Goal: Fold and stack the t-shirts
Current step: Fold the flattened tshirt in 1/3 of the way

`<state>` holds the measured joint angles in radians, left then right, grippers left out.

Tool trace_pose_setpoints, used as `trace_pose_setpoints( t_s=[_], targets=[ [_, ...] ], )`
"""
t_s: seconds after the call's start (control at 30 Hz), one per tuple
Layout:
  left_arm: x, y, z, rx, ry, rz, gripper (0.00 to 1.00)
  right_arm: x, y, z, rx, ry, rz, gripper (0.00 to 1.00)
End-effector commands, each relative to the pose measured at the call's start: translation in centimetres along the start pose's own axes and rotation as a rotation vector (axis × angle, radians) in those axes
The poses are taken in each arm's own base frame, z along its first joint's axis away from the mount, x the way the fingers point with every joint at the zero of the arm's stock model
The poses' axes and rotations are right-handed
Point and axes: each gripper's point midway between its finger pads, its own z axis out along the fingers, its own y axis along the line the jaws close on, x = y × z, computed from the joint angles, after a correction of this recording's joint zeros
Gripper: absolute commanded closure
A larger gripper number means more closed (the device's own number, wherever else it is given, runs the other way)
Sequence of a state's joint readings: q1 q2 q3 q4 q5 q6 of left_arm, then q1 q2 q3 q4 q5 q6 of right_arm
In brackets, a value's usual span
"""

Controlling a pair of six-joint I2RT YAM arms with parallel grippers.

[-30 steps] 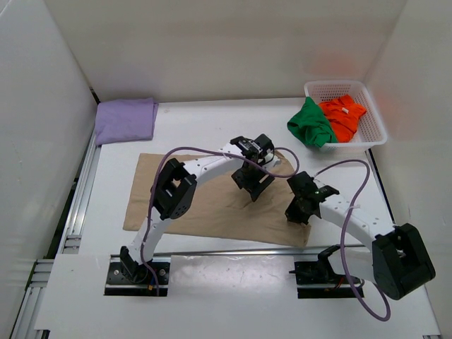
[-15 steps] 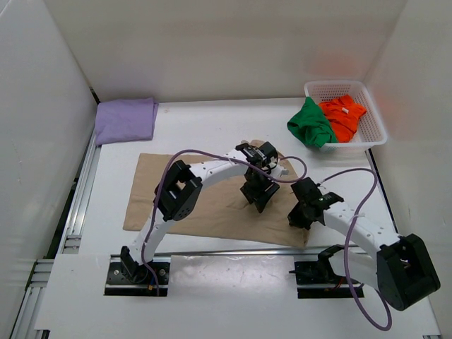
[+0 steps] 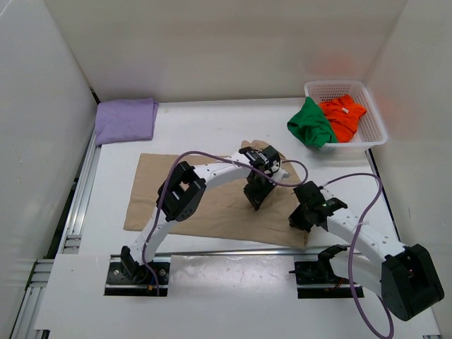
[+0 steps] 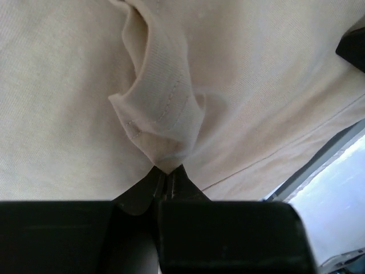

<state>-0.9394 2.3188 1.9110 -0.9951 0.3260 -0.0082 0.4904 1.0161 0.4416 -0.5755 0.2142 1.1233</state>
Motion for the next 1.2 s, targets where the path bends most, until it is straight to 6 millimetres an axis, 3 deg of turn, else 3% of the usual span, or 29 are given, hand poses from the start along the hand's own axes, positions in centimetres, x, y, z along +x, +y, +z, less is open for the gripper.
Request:
trace_pose_setpoints(
  t_s=[0.0,0.03,0.13,0.17,0.3,0.43,0.5,0.53,0.7,0.87,0.9,0.97,1.03,1.1,1.17],
  targets=[
    [-1.5,-1.7,-2.6,-0.028,-0.093,0.068,0.9,1.5,-4.1,0.8,0.15,0.038,-0.02,0.93],
    [-1.9,-2.7,-3.7,-0.035,-0.119,0.092,0.9,1.5,-4.1,0.8,0.15,0.038,-0.02,0.93],
    [-0.6,-4.6,-4.0,-0.081,-0.107,0.147,0.9,1.8,-5.0,1.1,0.173,0.039,-0.024,0.93],
    [0.2,-6.0,-4.0,-0.072,-0.098,0.176,0.9,1.7,-4.7,1.1,0.166,0.034,-0.011,0.95],
    [3.1,-8.2,-2.6,-0.036,-0.009,0.21,0.82,2.1,-5.4,1.5,0.178,0.057,0.044,0.95],
    [5.8,-10.3,-1.2,0.082,0.089,0.202,0.65,2.0,-5.4,1.5,0.181,0.054,0.064,0.95],
    [7.1,-11.7,-1.3,0.175,0.141,0.181,0.48,1.9,-5.5,1.4,0.184,0.052,0.081,0.95],
    [7.1,-12.4,-1.7,0.207,0.143,0.18,0.35,1.9,-5.6,1.3,0.182,0.051,0.082,0.95],
    [5.4,-13.9,-5.5,0.214,0.087,0.203,0.2,1.8,-6.3,1.5,0.201,0.048,0.125,0.95],
    [3.3,-13.9,-11.5,0.365,-0.038,0.15,0.2,1.7,-6.2,1.5,0.193,0.044,0.126,0.95],
    [2.5,-12.8,-13.5,0.382,-0.099,0.126,0.2,1.7,-6.2,1.5,0.193,0.044,0.126,0.95],
    [2.6,-11.6,-14.8,0.4,-0.138,0.097,0.25,1.4,-5.8,1.3,0.172,0.037,0.1,0.95],
    [2.5,-8.9,-14.4,0.365,-0.16,0.048,0.31,0.4,-5.2,0.8,0.151,0.001,0.082,0.95],
    [2.3,-7.6,-14.4,0.345,-0.179,0.025,0.42,-0.5,-5.2,0.2,0.157,-0.039,0.053,0.95],
    [2.1,-6.1,-14.2,0.352,-0.178,-0.015,0.44,-1.8,-5.0,-0.6,0.167,-0.089,0.008,0.95]
  ],
)
